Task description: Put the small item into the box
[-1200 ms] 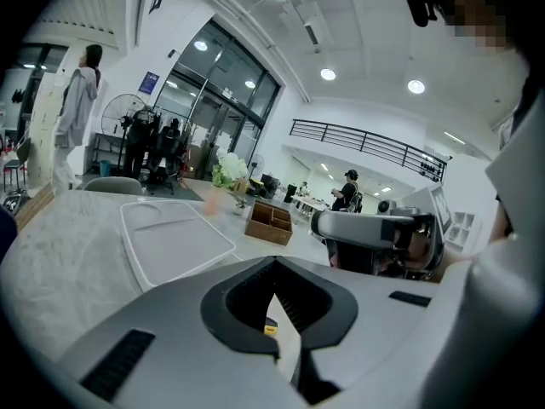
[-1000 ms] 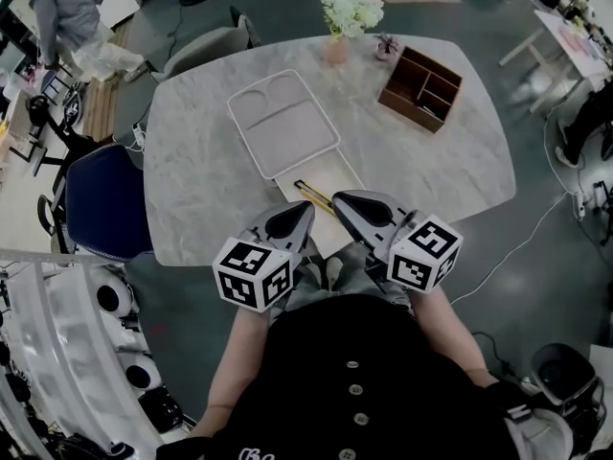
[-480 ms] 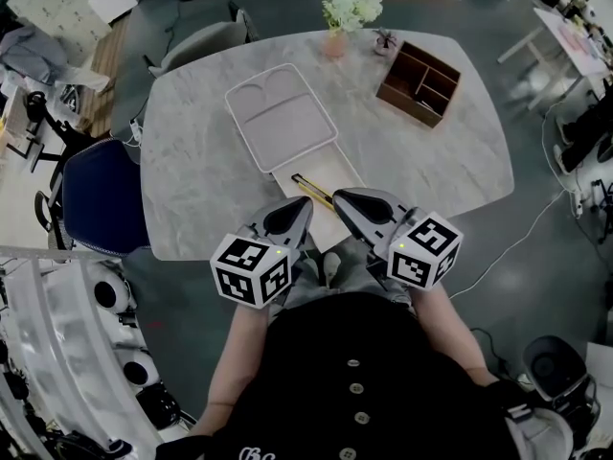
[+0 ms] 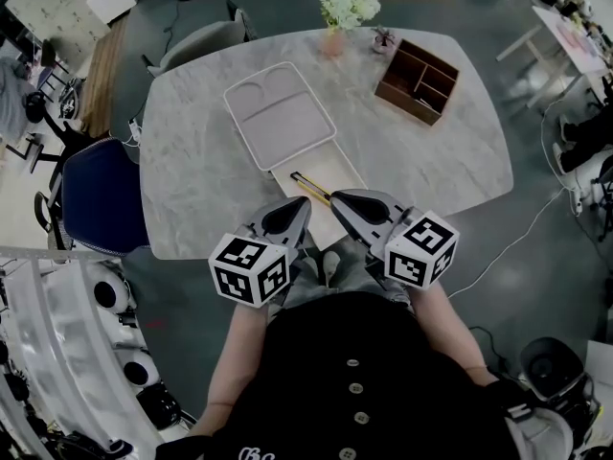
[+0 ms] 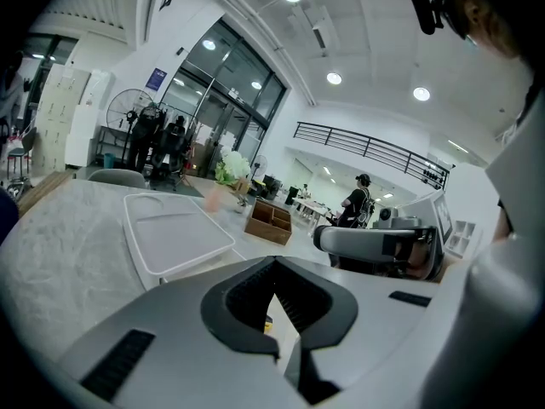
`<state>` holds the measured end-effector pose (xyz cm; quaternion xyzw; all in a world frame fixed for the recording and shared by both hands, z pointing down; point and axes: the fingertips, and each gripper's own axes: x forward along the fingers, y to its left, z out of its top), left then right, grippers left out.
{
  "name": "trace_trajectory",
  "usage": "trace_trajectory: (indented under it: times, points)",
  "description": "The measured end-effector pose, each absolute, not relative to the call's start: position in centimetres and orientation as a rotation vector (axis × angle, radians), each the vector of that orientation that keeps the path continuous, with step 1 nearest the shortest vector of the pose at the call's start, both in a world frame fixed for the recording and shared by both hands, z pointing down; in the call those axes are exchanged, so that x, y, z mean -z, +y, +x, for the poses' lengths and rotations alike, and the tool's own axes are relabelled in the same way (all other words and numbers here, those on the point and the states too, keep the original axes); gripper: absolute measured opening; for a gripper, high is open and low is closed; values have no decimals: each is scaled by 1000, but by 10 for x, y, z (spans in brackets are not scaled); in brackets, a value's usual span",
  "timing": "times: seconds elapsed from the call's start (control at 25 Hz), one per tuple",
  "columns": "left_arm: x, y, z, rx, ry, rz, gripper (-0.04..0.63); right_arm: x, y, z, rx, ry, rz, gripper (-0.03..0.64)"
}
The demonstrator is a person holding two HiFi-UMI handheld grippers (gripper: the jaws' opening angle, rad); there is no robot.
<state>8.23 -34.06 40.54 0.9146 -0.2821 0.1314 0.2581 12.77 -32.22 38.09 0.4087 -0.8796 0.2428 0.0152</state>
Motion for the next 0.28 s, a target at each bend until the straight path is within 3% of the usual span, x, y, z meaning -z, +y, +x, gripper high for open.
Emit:
trace_trajectory:
  times: [0.28]
  points:
    - [-407, -340, 79, -360, -766, 2479, 17, -382, -321, 124, -775, -2750, 1249, 2]
